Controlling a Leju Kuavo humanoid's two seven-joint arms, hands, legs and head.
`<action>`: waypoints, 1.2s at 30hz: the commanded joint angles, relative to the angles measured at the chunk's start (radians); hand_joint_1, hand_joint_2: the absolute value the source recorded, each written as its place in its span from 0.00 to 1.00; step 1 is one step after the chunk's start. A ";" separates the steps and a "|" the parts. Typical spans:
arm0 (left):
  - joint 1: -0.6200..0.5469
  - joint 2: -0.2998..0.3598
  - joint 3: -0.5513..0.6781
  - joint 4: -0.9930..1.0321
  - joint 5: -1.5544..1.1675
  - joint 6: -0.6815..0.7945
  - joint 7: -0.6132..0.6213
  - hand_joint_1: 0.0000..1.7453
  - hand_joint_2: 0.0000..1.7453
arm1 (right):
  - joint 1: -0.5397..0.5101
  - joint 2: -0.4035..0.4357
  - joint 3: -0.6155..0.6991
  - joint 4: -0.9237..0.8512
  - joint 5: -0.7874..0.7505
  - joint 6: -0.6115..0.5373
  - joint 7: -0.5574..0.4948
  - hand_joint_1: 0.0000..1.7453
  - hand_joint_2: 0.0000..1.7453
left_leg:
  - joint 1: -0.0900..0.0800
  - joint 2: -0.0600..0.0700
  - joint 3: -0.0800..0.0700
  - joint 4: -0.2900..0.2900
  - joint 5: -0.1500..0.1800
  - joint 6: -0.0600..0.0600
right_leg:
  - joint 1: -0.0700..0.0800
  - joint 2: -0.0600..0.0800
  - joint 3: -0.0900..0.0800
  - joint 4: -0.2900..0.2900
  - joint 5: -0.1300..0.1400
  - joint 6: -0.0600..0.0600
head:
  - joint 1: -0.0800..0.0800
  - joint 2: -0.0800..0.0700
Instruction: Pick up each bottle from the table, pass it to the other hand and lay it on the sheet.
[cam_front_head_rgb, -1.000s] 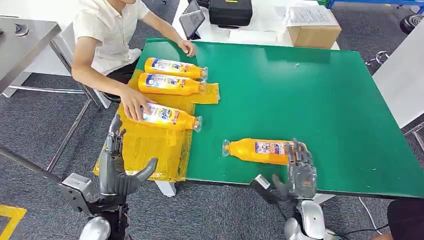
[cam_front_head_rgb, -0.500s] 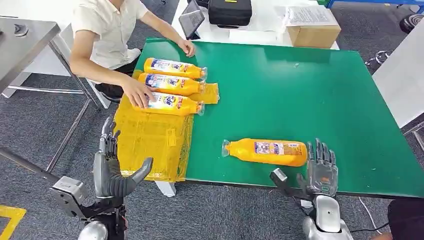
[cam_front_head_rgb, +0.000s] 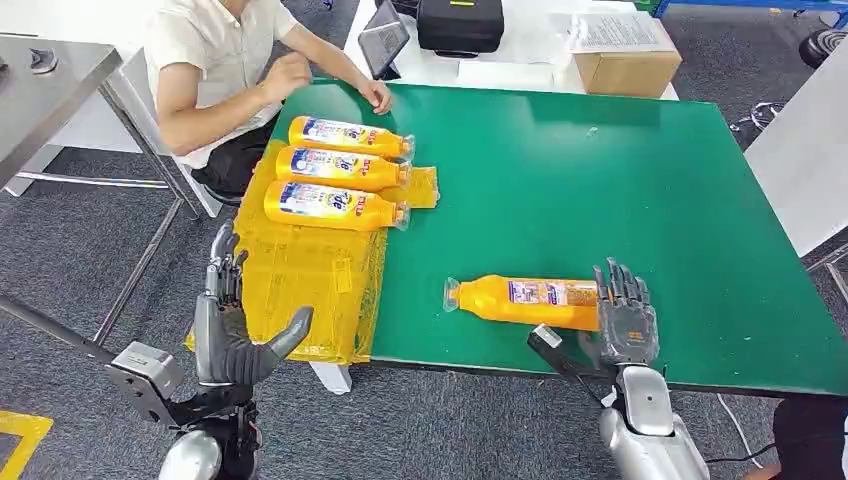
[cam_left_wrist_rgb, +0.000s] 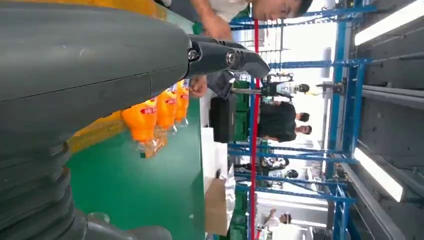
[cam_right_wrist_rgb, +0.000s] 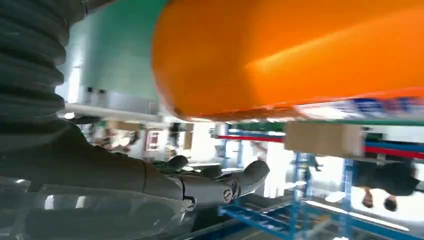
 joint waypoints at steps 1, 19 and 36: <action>-0.050 0.013 -0.022 0.089 0.006 0.011 -0.002 0.00 1.00 | -0.079 0.040 0.019 0.153 -0.034 0.004 -0.037 0.00 1.00 | 0.001 0.001 0.004 -0.002 -0.001 -0.001 | 0.001 0.001 0.004 -0.002 -0.001 -0.002 | 0.000 0.000; -0.072 0.027 -0.037 0.125 0.030 0.012 0.015 0.00 1.00 | -0.161 0.028 -0.005 0.435 -0.143 0.079 -0.057 0.42 1.00 | 0.001 0.000 0.006 -0.002 -0.001 -0.001 | 0.001 0.000 0.005 -0.002 0.000 -0.002 | 0.000 0.000; -0.115 0.027 -0.056 0.169 0.056 0.008 0.016 0.00 1.00 | -0.133 0.000 -0.032 0.523 -0.228 0.108 -0.126 1.00 1.00 | 0.002 -0.005 0.015 -0.003 0.000 -0.002 | 0.002 -0.005 0.014 -0.005 -0.001 -0.002 | 0.000 0.000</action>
